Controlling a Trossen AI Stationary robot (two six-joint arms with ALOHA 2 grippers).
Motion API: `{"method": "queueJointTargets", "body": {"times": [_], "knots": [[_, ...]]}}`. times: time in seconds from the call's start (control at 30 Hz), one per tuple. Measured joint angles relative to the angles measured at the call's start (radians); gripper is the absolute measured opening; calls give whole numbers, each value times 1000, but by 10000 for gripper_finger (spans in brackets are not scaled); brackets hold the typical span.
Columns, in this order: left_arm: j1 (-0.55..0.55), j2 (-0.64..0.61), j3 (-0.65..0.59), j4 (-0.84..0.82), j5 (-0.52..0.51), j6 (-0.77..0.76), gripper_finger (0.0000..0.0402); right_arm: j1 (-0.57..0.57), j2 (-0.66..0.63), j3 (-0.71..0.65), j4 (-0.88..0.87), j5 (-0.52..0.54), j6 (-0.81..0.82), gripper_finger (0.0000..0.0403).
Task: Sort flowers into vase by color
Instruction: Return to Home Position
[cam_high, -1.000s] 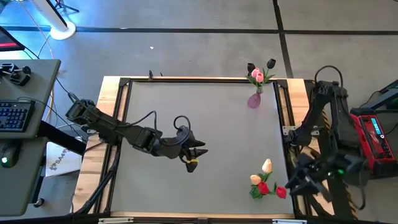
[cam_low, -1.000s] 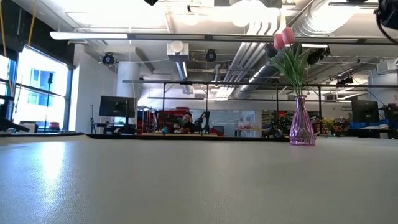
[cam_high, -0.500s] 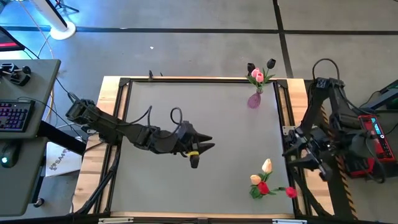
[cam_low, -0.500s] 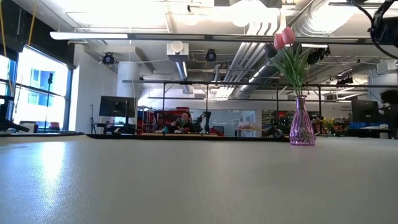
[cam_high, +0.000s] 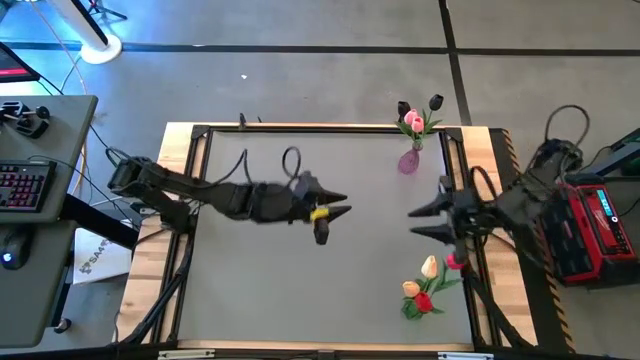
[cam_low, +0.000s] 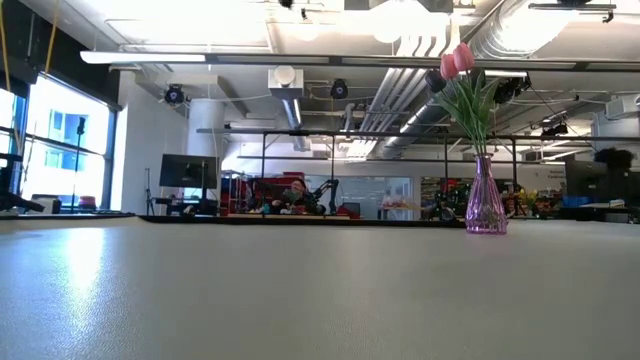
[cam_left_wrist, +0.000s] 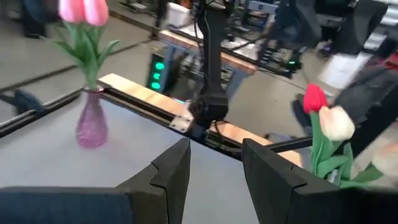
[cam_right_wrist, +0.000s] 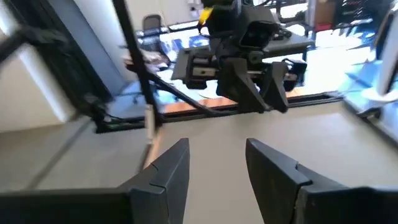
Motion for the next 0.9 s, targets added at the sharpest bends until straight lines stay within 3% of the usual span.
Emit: {"method": "queueJointTargets", "body": {"times": [0.13,0.27,0.47,0.57,0.63,0.77,0.9], "knots": [[106,0,0,12,217,27,133,-165,21,0,45,-69,-121,146],[197,-10,-2,34,347,135,133,-310,23,0,101,-105,-206,138],[373,-72,-2,58,440,287,122,-523,-49,0,26,-133,-244,63],[471,-79,-2,53,575,321,114,-640,-82,0,-31,-228,-210,16],[531,-79,-2,49,673,314,104,-702,-95,-3,-49,-268,-203,6],[618,-79,-2,46,817,319,77,-806,-126,-129,84,-339,-186,7],[659,-98,-2,-32,875,324,46,-899,-143,-289,318,-538,-112,3]]}}
